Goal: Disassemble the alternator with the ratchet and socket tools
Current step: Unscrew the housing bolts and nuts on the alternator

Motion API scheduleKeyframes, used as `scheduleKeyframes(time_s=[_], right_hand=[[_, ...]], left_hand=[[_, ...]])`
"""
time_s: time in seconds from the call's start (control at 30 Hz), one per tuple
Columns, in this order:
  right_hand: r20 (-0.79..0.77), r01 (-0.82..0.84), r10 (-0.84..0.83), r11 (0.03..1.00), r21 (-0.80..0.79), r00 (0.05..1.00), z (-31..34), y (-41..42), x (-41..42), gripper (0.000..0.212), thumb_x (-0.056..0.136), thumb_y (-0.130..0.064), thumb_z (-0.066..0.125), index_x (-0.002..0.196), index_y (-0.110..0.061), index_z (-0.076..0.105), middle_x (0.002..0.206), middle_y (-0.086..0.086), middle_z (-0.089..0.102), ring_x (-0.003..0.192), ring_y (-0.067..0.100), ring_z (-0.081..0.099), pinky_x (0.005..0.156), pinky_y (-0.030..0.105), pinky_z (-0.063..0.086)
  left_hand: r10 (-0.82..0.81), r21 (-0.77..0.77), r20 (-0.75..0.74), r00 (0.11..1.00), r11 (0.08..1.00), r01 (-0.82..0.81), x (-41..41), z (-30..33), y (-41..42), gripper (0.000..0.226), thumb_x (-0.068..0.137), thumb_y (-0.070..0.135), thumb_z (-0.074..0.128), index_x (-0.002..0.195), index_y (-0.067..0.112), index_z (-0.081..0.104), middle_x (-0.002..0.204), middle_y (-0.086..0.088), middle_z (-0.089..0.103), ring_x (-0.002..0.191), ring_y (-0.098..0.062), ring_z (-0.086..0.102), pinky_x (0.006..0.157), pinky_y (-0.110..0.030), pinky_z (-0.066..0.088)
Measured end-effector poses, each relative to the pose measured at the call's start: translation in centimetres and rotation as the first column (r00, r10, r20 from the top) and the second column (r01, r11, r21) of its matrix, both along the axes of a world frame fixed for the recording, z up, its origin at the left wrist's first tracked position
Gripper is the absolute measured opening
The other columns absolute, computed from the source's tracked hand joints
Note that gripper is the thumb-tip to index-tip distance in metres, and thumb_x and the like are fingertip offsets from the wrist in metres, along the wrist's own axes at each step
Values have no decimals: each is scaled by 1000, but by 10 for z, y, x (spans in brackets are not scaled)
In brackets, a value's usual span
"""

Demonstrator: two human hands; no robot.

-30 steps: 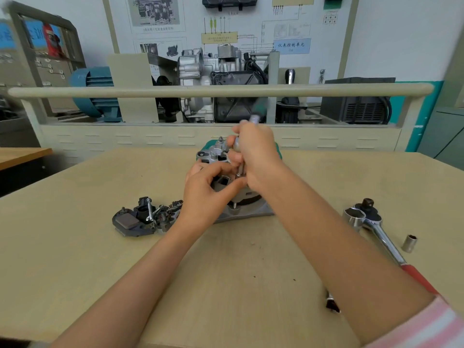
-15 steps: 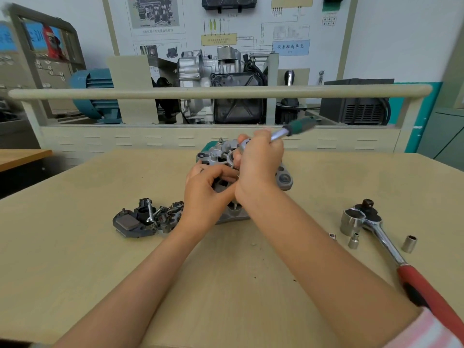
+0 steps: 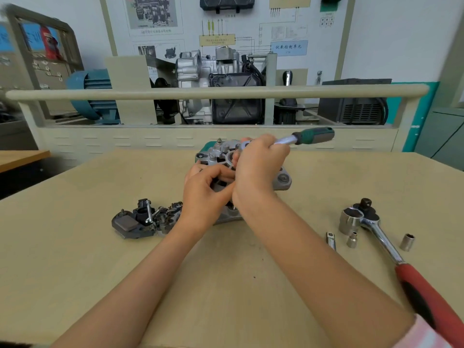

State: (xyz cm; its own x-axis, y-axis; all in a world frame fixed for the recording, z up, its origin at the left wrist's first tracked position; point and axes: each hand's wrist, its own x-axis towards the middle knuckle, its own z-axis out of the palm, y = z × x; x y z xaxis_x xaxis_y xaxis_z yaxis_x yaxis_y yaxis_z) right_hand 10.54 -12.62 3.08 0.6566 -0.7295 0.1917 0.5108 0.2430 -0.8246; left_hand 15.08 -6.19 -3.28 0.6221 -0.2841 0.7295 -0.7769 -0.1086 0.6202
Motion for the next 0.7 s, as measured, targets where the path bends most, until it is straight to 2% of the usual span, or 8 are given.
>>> scheduleKeyframes(time_s=[0.07,0.13,0.27,0.37,0.47,0.57,0.63,0.7], right_hand=[[-34,-24,23,1000,-16,999,0,-3,0,19,99,-12,28,84,-9,37,69,7,50,49,15,45,45,22,37],[-80,-251,246,966,-60,966,6,-14,1,14,98,-10,30,90,-10,41,57,1,50,35,8,38,36,16,30],[-402,-767,657,592,-247,637,26,-39,2,22,99,-16,33,90,-10,52,41,-9,40,29,4,25,37,19,25],[-462,-864,730,442,-241,503,28,-43,3,27,100,-21,34,90,-9,56,41,-10,36,29,3,23,43,21,21],[-303,-756,697,634,-164,650,21,-35,1,26,100,-25,38,87,-11,56,42,-9,40,30,3,25,40,19,22],[-46,-259,257,965,-30,965,4,-15,-1,28,102,-24,33,79,-15,45,52,-2,49,36,7,35,38,18,28],[38,-34,31,998,60,999,0,0,-2,27,103,-22,26,78,-18,34,63,3,52,46,11,42,41,18,35],[16,-43,42,999,26,999,1,2,-1,26,102,-18,25,78,-18,33,63,3,52,46,10,42,42,19,34]], left_hand=[[-2,-1,7,1000,1000,2,0,-1,-1,24,70,22,66,64,41,52,61,29,57,79,-1,40,73,-28,31],[17,-7,22,1000,1000,-16,0,-2,-1,22,71,27,71,68,41,55,65,28,57,85,-9,44,76,-27,35],[12,-28,-18,1000,1000,-13,2,-5,1,27,75,25,76,79,48,61,78,24,55,97,-15,49,85,-23,40],[-6,-23,-37,999,1000,5,3,-3,2,25,75,23,75,75,44,63,78,20,58,97,-13,49,82,-18,38],[-8,8,-14,1000,1000,8,2,-2,2,22,76,22,74,71,40,61,73,33,60,92,-9,45,81,-21,36],[-12,22,8,1000,1000,12,3,-2,3,30,74,17,70,68,43,57,64,30,59,85,-6,41,78,-24,32],[-22,24,3,1000,999,22,2,-2,2,27,72,18,62,64,42,53,59,29,57,82,-4,39,76,-25,30],[-26,13,-4,1000,1000,26,-1,-2,1,23,71,21,59,63,41,52,58,28,56,79,-4,39,72,-25,30]])
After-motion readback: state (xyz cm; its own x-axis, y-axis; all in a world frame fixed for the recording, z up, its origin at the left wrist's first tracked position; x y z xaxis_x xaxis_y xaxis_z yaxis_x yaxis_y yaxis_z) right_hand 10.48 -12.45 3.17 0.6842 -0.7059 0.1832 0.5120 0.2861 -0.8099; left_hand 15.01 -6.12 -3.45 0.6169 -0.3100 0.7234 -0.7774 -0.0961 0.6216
